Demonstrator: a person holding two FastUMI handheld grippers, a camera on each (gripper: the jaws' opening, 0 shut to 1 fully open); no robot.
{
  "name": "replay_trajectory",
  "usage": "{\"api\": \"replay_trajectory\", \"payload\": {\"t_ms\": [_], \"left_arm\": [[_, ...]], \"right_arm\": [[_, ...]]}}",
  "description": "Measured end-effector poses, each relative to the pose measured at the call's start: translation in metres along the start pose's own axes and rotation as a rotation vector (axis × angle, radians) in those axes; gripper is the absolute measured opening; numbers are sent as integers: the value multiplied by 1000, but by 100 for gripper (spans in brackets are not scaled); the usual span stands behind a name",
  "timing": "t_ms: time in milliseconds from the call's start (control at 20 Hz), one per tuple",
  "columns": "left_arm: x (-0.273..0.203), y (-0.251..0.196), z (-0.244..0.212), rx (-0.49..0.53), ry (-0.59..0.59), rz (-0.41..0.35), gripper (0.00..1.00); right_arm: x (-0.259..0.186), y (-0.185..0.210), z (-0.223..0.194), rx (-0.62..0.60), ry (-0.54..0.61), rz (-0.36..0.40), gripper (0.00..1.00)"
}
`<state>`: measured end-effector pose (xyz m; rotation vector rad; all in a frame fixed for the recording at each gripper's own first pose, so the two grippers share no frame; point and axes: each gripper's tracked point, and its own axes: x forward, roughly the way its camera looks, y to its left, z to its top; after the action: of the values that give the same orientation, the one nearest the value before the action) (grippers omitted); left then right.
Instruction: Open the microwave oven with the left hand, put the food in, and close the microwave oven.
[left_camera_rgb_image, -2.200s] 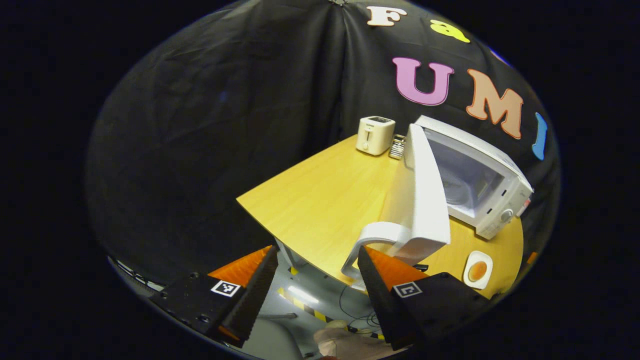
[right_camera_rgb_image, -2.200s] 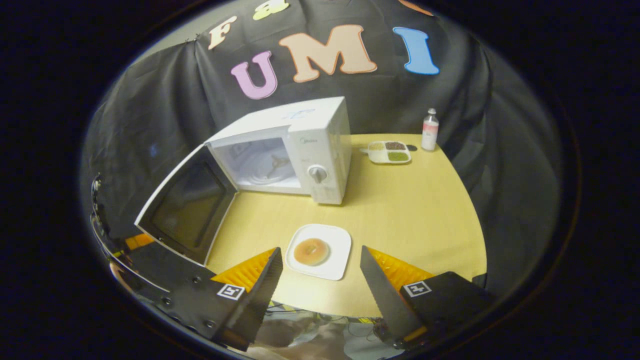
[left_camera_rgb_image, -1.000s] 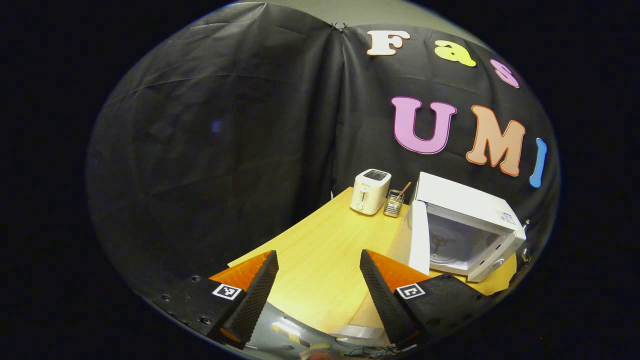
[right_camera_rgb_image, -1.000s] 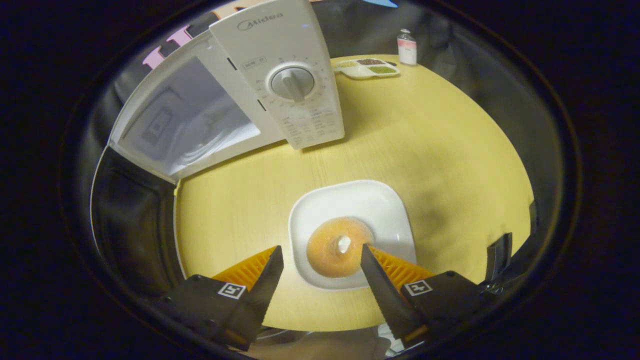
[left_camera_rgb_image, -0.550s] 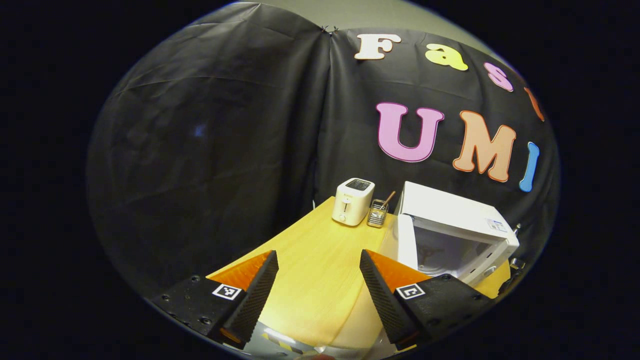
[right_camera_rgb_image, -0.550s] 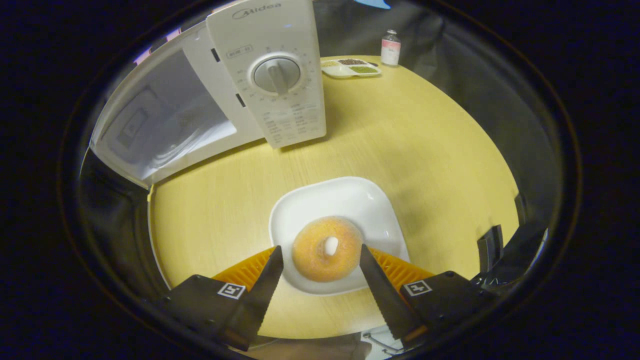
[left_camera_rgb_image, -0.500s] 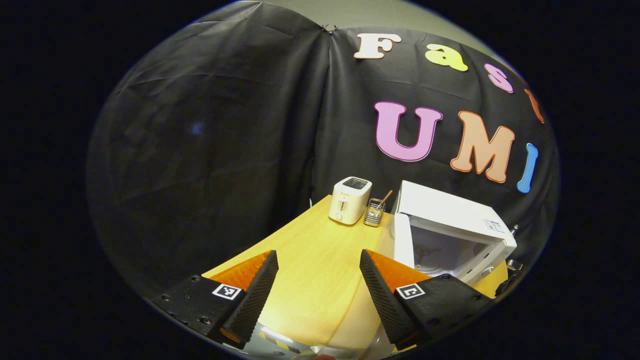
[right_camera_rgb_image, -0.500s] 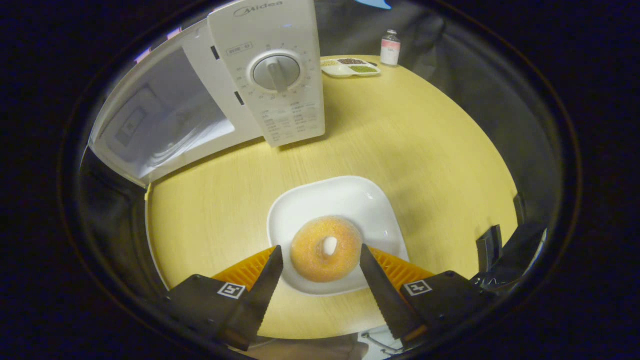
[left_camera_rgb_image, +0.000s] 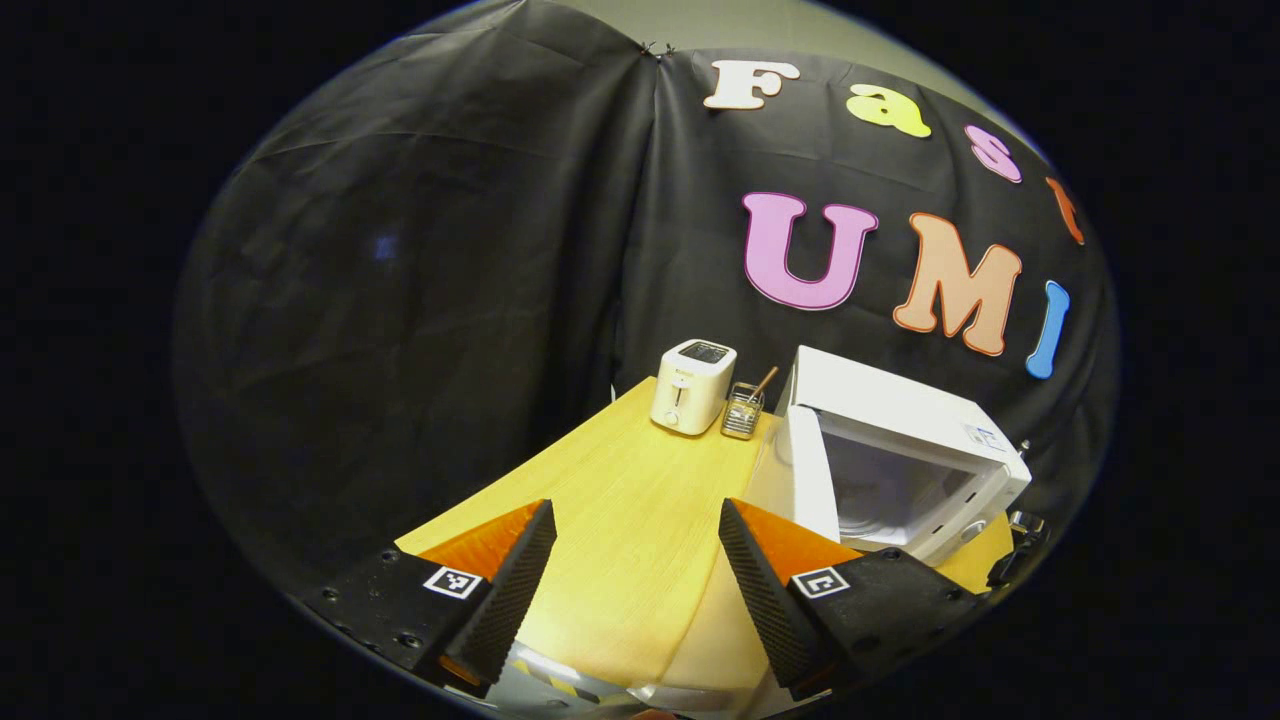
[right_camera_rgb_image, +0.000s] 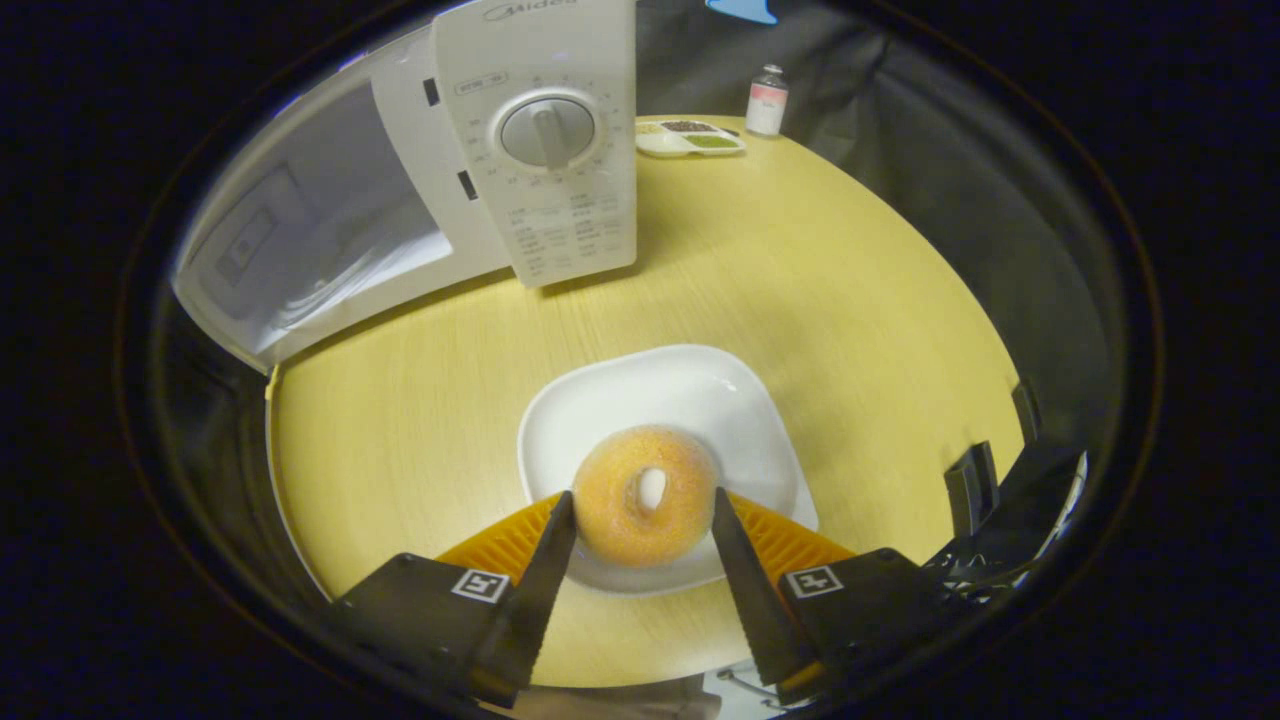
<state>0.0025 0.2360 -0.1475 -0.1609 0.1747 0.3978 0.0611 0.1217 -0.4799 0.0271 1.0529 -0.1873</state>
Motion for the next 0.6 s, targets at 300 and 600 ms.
{"api": "replay_trajectory", "payload": {"t_ms": [300, 600], "left_arm": [[-4, 10, -10, 3, 19, -6, 96], [-5, 30, -24, -13, 60, 23, 96]], "right_arm": [[-16, 10, 8, 24, -46, 38, 70], [-49, 52, 21, 91, -129, 185, 71]]}}
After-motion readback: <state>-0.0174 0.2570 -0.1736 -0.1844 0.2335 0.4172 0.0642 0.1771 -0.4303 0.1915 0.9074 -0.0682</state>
